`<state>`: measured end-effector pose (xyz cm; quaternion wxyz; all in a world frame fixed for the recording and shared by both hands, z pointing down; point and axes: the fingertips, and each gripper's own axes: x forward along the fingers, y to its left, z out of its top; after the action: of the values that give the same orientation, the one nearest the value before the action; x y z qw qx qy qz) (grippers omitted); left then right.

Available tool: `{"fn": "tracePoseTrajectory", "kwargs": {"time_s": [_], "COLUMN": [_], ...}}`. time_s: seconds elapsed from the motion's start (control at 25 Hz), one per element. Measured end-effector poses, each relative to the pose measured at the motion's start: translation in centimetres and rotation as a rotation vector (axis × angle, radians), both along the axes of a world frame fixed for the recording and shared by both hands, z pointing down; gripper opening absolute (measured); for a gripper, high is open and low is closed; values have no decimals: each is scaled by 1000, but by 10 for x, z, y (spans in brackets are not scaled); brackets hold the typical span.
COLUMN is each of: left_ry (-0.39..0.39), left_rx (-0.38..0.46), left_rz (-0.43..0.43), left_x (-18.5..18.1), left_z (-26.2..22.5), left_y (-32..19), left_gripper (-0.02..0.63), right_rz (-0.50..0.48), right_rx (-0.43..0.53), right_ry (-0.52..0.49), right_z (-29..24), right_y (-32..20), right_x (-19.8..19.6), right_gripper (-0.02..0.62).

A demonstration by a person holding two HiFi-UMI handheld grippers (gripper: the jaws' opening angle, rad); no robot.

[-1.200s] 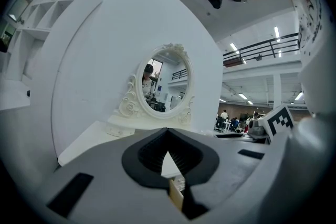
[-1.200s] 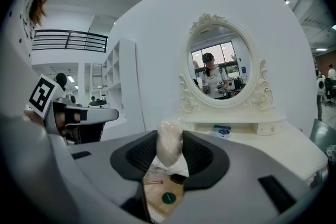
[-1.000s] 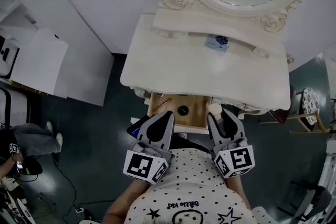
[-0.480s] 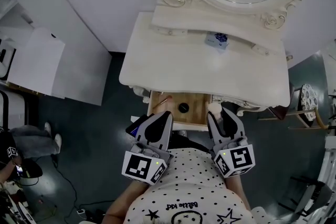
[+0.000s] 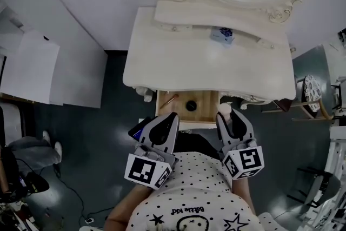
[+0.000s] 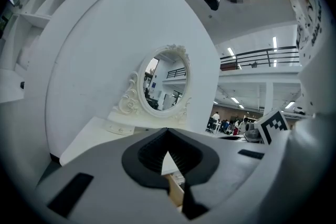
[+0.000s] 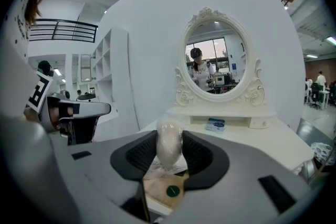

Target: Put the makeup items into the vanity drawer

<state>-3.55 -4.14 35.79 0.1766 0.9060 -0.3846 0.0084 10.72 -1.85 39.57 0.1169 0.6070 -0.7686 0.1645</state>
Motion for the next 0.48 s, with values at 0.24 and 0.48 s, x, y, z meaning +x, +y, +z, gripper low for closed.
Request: {"fn": "tracePoseTrajectory", "kwargs": {"time_s": [0.24,0.48], "left_ry": [24,35], "left_rx": [-38,-37], "left_rz": [28,-1], "left_x": [-8,-21], "left_z": [7,10], "left_y": [1,-2], "left_gripper": [9,9], "right_rz": [-17,-73], "right_rx": [-55,-114], "right_ry": [42,74], "right_z": [21,59], "right_y": [-4,-13], "right_x": [-9,-19], "right_gripper": [152,152]}}
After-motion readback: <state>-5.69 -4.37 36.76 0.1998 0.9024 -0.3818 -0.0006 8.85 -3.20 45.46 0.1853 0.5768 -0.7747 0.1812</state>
